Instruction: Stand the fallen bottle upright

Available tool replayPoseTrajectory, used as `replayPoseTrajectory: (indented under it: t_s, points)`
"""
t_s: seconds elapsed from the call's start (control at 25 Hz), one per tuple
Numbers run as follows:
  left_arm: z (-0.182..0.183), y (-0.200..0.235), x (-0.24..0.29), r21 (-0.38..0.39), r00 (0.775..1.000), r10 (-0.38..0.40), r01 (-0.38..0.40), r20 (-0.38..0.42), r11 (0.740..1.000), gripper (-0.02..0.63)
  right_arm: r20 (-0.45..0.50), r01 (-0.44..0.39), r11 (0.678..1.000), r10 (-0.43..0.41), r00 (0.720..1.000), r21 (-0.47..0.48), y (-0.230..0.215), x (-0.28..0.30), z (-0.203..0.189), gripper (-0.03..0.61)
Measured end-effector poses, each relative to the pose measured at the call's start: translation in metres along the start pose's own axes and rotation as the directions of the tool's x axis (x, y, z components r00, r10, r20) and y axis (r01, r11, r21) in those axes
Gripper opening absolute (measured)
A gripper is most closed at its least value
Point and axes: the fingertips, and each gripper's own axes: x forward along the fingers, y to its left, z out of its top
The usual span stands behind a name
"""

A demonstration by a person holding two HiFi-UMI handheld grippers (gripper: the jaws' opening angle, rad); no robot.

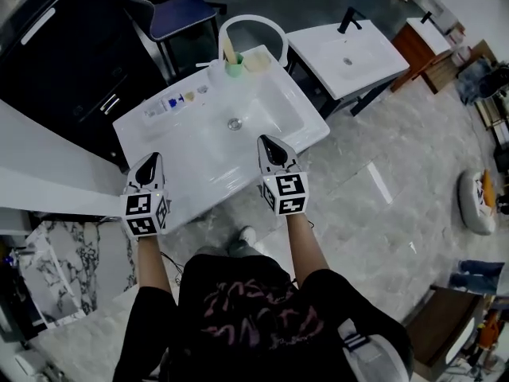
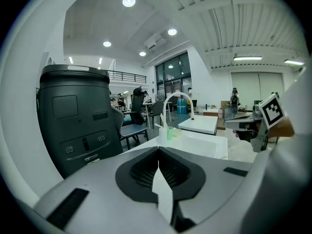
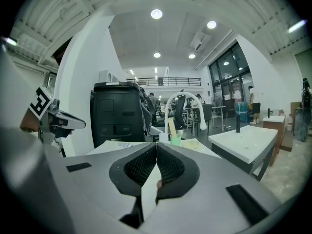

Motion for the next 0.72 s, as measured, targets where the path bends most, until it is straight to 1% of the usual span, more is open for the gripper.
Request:
replayPoseTrajectory:
  t_s: [0.2,0.36,0.56,0.72]
  points:
    - [0.008,0.006,0.02,0.008,1.0,0.015,-0.015,-0.013,1.0,0.017,-0.008,-0.023,0.999,0.023,1.0,0.034,-0.009,0.024,0.0,0.014]
    - [0.01,0.015,0.036,0.004,1.0,0.019,-0.019,-0.021,1.0,0.017,-0.021,-0.032,0.999,0.032,0.999,0.025,-0.013,0.043,-0.002,0.014]
    - [0.013,0.028,0.068,0.011,1.0,0.0,0.0,-0.029,1.0,0.017,-0.035,-0.021,1.0,0.022,0.999,0.006,-0.02,0.071,0.001,0.014]
    - [0.014,0.042,0.096,0.006,0.999,-0.017,0.017,-0.039,1.0,0.017,-0.049,-0.011,1.0,0.012,0.999,0.019,-0.024,0.096,0.003,0.014]
